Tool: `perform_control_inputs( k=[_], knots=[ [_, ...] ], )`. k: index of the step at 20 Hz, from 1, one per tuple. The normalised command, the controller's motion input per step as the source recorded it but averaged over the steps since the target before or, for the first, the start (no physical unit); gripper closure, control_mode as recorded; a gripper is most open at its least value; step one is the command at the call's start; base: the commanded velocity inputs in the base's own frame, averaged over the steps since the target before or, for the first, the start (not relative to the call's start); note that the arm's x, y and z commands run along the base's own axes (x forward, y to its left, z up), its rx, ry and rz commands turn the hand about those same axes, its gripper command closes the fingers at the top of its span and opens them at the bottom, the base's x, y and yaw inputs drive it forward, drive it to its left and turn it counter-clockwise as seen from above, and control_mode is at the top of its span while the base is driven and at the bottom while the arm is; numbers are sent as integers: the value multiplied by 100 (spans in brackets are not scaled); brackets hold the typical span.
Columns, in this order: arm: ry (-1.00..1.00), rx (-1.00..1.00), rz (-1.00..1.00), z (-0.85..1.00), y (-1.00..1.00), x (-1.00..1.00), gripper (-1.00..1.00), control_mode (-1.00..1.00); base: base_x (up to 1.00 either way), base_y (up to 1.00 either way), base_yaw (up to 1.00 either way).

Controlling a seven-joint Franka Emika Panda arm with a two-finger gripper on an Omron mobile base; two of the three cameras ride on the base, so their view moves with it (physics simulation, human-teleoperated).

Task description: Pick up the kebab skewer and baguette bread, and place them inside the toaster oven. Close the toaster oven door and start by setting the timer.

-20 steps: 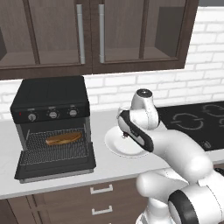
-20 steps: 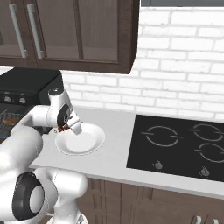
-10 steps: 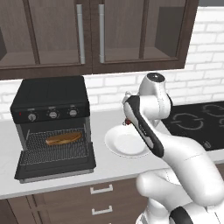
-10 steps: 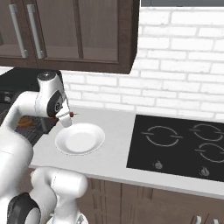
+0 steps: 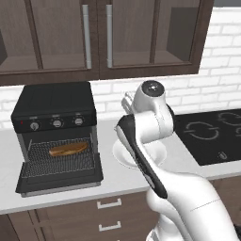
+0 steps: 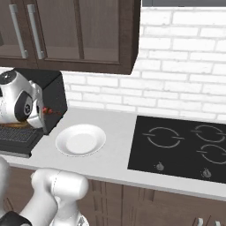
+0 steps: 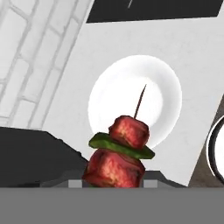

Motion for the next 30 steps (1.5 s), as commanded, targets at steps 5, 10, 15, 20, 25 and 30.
perform_control_inputs(
  k=[5,10,15,20,25,30],
  knots=[
    [-18,5,-19,0,82,-5,100,-100,0,0,0],
    [-15,1,-4,-1,98,0,100,-100,0,0,0],
    [-3,0,0,-13,99,-2,100,-100,0,0,0],
    [-1,1,0,-21,82,4,100,-100,0,0,0],
    [-1,8,0,-22,20,21,100,-100,0,0,0],
    [-1,4,0,-28,37,29,100,-100,0,0,0]
  ],
)
